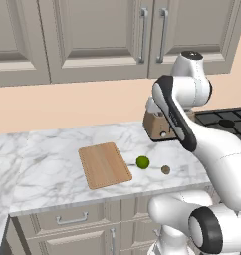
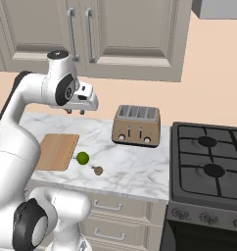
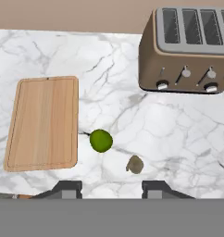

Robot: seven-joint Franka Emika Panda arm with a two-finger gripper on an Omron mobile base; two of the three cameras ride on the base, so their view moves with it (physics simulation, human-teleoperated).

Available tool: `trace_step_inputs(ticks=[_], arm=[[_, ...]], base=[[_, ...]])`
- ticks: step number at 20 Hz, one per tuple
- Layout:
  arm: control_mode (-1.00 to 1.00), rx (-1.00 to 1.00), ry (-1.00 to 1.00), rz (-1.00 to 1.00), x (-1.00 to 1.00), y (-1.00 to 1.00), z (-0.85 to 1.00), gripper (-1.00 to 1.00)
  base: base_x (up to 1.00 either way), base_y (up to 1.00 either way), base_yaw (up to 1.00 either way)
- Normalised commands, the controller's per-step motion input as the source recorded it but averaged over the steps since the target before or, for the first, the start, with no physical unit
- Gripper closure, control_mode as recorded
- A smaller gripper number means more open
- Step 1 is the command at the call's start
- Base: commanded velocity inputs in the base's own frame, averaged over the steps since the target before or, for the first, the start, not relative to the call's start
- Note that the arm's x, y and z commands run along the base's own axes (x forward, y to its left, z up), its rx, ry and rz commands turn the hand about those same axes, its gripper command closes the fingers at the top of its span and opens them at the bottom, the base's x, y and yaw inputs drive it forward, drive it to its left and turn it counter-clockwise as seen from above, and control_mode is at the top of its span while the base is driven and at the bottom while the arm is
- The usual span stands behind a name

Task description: Open the cabinet. Place the bowl and condiment on the counter. Then place the lime and garlic on the cutting board.

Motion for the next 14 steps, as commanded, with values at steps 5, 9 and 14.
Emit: trace_step_inputs(ticks=[5,9,14], arm=[[-1.00,0.00,-0.06,0.00,-0.30,0.01,0.00,-1.00],[-1.00,0.00,-0.32,0.00,-0.61,0.00,0.19,-1.00],[-1.00,0.00,-0.32,0.00,-0.55,0.00,0.25,-1.00]], base=[[0.00,0.00,0.00],[0.00,0.00,0.00],[0.00,0.00,0.00]])
